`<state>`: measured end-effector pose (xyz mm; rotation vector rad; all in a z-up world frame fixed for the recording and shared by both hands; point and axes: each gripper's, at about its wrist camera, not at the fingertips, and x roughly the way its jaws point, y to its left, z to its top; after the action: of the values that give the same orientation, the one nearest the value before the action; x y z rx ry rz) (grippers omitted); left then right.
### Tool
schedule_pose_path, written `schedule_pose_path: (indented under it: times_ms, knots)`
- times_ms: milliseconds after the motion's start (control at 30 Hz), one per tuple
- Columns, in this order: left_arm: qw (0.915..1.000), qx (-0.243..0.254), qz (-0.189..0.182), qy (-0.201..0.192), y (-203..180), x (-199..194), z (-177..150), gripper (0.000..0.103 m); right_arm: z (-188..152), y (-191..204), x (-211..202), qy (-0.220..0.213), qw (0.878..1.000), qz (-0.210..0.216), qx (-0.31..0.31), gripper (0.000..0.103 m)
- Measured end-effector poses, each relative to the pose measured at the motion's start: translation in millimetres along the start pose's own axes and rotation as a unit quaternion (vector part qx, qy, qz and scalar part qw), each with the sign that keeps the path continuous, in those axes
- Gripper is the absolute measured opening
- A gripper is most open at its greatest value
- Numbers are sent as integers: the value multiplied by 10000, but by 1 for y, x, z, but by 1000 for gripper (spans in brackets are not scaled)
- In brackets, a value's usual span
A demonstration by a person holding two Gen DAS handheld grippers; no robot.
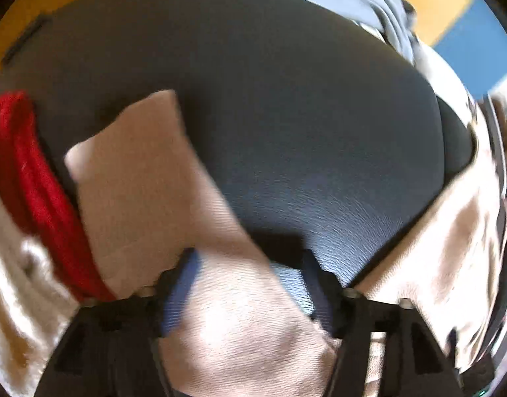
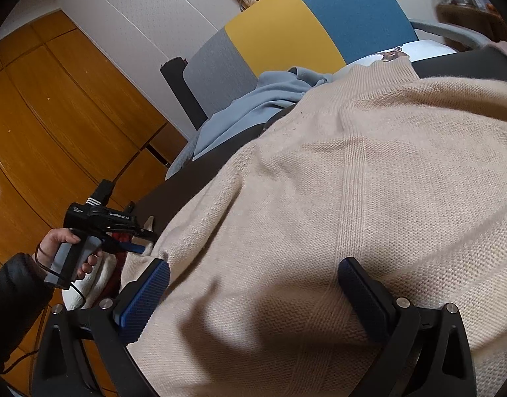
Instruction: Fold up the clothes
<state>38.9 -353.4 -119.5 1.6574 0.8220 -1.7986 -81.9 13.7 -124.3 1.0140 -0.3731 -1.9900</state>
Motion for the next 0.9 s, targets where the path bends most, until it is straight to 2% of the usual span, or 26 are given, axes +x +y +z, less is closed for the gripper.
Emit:
schedule_pose_path:
  times_ms: [67,133,167,200,233,300,367,400,467,533,667,767,833,900]
  knots:
    - [9998,-10,166,-62,-6,2,-1,79,0,1,0,-5,10000,-3,4,103]
    - [9996,-124,106,-237,-6,-2,-2,67,0,0,0,-14,10000,7,9,103]
    - [9992,-123,21,-374,-6,-7,-1,31,0,0,0,-18,10000,11,12,103]
    - [9986,-268,-198,-417,0,-11,1,8,-1,0,0,-20,10000,13,13,103]
    - [9969,-463,-463,-428,7,-15,2,7,-1,0,0,-22,10000,15,16,103]
    - [9919,-654,-836,-693,19,-28,2,7,-1,1,0,-25,10000,16,20,103]
    - [9824,-687,-1266,-1192,36,-51,-15,7,-2,1,0,-29,10000,14,25,103]
    - [9750,-642,-1535,-1472,39,-67,-15,7,-2,1,0,-30,10000,14,27,103]
    - [9508,-441,-2156,-2182,36,-106,-26,7,-2,1,0,-32,10000,15,30,103]
    - [9239,-338,-2654,-2734,58,-142,-63,7,-2,1,0,-35,10000,17,35,103]
    - [9018,-275,-2779,-3299,128,-158,-101,7,-1,0,0,-27,10000,9,32,103]
    - [9002,-682,-2480,-3514,160,-162,-132,9,-1,1,-1,-21,10000,1,30,103]
    - [8984,-980,-2254,-3639,180,-164,-153,16,-1,0,-1,-26,10000,11,37,103]
    - [8952,-1277,-2025,-3759,200,-167,-174,17,-1,0,-1,-25,10000,10,37,103]
